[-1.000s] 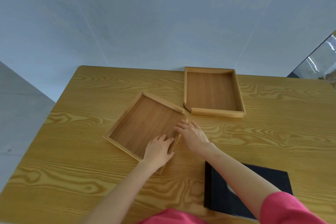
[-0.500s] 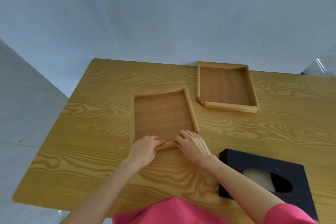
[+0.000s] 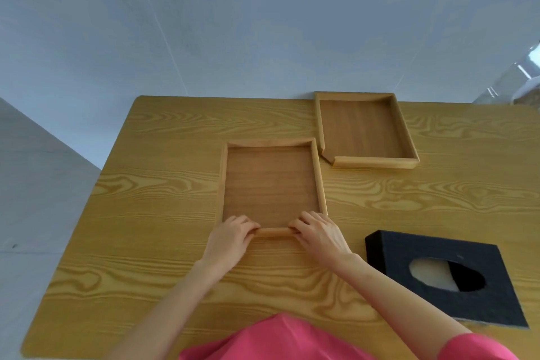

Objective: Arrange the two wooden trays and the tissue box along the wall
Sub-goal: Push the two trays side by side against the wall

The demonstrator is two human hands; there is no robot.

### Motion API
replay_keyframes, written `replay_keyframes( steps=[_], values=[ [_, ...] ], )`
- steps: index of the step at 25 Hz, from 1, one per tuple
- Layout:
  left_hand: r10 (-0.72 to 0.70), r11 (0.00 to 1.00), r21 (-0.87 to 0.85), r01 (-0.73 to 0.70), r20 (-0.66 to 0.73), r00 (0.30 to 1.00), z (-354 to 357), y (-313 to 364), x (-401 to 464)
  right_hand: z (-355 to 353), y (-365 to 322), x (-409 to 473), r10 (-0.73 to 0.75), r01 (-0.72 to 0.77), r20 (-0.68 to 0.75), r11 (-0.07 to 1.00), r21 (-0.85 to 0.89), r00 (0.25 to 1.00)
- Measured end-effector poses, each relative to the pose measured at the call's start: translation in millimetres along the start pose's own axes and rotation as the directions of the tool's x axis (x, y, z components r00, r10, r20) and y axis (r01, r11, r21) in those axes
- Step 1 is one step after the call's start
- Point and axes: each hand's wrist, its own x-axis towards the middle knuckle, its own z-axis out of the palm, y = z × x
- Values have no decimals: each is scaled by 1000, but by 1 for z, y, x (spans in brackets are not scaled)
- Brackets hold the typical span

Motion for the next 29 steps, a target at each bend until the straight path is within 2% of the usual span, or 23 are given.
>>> replay_keyframes(
  steps=[4,7,14,22,29],
  values=[
    [-33,999,22,34,-16,999,-4,-5,17,-3,-2,18,41,-41,-27,999,7,999],
    [-56,997,46,55,5,998,-8,-8,37,-4,2,33,71,-72,-120,997,-6,990],
    [-87,994,71,84,40,995,-14,-10,87,-9,30,84,153,-153,7,988,-37,988],
    [-89,996,31,87,63,994,-34,-18,144,-21,50,135,183,-183,11,983,-23,983],
    [-74,996,50,70,62,995,-39,-24,157,-21,53,145,183,-183,-1,983,-20,983]
  ],
)
